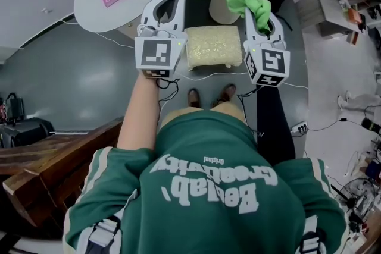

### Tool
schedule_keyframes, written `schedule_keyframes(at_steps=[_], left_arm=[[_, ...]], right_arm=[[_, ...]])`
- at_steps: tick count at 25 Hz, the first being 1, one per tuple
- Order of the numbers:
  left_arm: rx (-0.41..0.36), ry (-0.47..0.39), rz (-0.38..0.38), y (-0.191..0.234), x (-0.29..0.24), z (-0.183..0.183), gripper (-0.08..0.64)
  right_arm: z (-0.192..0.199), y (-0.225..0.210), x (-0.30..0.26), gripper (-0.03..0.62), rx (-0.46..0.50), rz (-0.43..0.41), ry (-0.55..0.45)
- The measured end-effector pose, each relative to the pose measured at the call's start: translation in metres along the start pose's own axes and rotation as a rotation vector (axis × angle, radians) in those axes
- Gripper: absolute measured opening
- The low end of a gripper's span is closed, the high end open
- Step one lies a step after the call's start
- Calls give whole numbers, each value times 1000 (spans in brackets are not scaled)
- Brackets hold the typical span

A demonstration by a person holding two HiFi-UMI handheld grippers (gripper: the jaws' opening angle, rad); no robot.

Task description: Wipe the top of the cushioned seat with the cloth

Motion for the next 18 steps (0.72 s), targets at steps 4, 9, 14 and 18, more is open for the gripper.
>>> schedule_keyframes(at_steps=[4,9,14,18], left_arm=[[13,4,12,2,1,-2,15],[-5,-28,12,-2,4,-1,15],[-7,-21,22,-5,0,0,15],[-12,-24,21,-3,-1,-2,15]], right_arm=[[2,2,3,85,-14,7,2],[4,3,10,86,-24,2,6],[3,-3,10,86,-17,19,1],[1,-2,11,80,-2,-2,-13]])
Point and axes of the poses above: the fingertips, and each gripper's own axes: x backward along the fingers, y to its left, z out of its underside, the point moved 8 cm from there along x, backward along the fingers, and after that the axes turned 13 degrees about x, right-handed, at the moved point
